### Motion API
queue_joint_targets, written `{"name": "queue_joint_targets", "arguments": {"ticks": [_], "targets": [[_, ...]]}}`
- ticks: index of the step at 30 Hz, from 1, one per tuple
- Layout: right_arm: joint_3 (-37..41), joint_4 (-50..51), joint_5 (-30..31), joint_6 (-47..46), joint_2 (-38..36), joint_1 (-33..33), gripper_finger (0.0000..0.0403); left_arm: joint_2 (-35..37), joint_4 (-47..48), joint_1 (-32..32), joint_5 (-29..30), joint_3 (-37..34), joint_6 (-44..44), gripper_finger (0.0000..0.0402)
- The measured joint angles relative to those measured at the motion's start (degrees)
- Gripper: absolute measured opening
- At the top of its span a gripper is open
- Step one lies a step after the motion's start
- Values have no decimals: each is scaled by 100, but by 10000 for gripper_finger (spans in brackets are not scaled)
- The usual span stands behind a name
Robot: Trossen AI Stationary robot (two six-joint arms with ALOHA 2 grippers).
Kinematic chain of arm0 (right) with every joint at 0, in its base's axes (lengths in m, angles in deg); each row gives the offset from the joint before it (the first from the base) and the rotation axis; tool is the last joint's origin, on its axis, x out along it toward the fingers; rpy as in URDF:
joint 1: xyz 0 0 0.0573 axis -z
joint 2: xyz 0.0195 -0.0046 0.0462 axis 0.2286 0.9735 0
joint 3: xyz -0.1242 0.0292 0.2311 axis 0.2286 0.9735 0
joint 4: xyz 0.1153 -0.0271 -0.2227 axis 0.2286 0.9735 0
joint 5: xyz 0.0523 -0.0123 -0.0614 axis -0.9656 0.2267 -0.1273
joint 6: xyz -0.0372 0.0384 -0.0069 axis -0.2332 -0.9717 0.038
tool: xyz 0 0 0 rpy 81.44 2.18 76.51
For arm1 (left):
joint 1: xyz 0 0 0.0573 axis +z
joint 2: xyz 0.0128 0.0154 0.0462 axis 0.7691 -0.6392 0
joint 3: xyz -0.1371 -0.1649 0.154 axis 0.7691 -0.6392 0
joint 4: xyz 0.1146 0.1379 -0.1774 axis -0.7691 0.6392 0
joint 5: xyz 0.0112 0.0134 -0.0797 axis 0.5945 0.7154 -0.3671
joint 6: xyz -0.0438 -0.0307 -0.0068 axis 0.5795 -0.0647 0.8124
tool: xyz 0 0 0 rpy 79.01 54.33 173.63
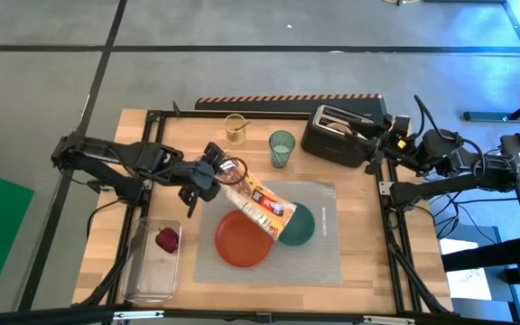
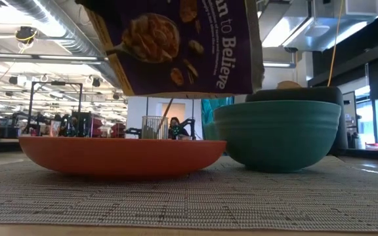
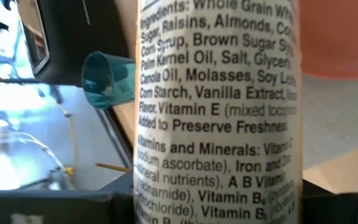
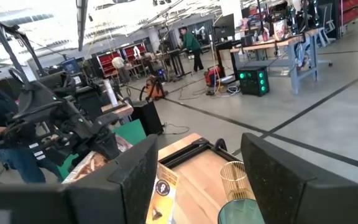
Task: Arrange a breakfast setting
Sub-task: Pour the cereal into the blue bowl from the cereal box
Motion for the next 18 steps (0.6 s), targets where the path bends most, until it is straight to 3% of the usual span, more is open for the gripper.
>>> {"name": "queue_joint_targets", "arguments": {"ticks": [10, 18], "targets": [[2, 36, 0, 2, -2, 0, 221, -24, -209, -185, 806, 0, -740, 144], [2, 39, -99, 2, -2, 0, 221, -351, -391, -299, 940, 4, -1515, 144]]}}
